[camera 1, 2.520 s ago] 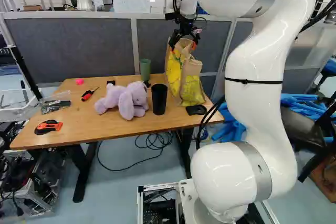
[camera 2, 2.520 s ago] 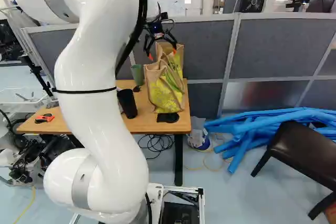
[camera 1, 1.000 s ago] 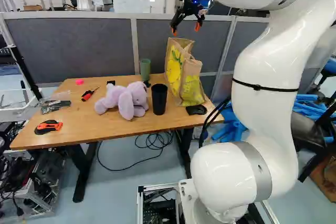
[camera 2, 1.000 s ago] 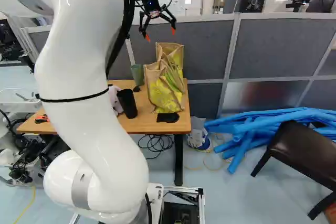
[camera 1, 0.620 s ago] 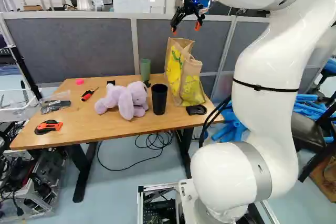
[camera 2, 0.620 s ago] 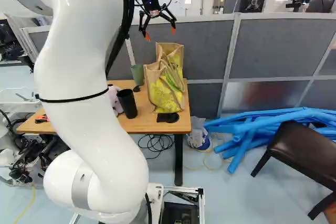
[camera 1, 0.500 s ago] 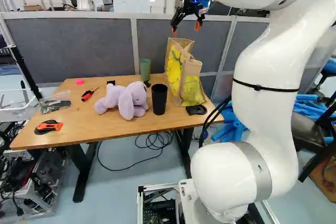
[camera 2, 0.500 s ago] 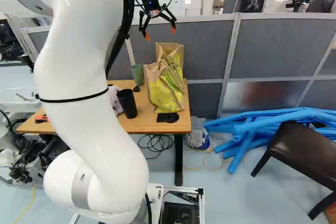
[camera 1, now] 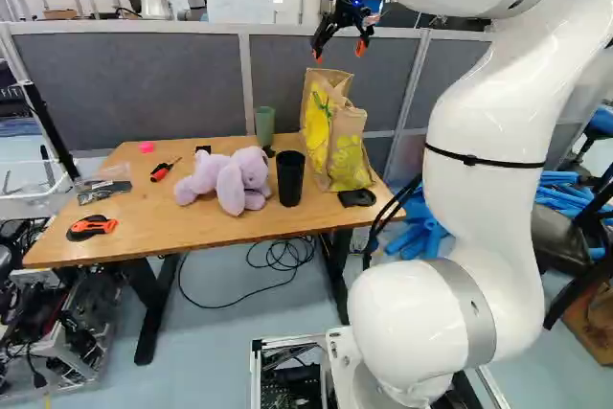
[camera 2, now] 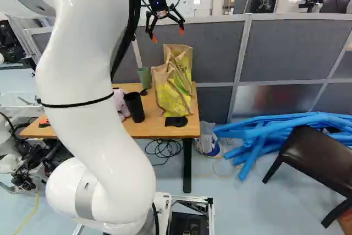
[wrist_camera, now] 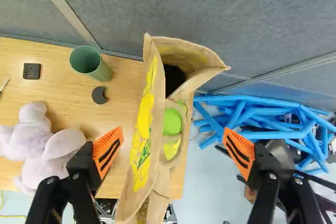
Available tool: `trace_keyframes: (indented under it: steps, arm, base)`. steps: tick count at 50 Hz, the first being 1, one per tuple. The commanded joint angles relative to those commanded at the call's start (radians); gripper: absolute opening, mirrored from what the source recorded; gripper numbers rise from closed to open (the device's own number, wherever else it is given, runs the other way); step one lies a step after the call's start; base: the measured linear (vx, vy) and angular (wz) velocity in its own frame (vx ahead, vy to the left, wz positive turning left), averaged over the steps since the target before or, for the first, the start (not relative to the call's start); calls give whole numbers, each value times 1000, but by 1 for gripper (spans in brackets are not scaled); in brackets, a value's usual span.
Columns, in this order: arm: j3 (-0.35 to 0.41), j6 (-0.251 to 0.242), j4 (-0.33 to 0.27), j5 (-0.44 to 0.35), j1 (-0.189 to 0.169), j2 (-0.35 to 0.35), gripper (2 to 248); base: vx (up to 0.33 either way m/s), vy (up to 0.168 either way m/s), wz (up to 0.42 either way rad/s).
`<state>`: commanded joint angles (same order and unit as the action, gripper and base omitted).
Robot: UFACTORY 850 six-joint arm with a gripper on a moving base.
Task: Pick up the bag on the ground and place it on the table
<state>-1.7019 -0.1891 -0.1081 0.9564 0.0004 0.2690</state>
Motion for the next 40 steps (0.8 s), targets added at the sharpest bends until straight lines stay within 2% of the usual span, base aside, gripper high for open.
trace_keyframes:
  steps: [40]
  arm:
    - [0,0,0,0,0,0,247]
  base:
    - [-107,-3,-1]
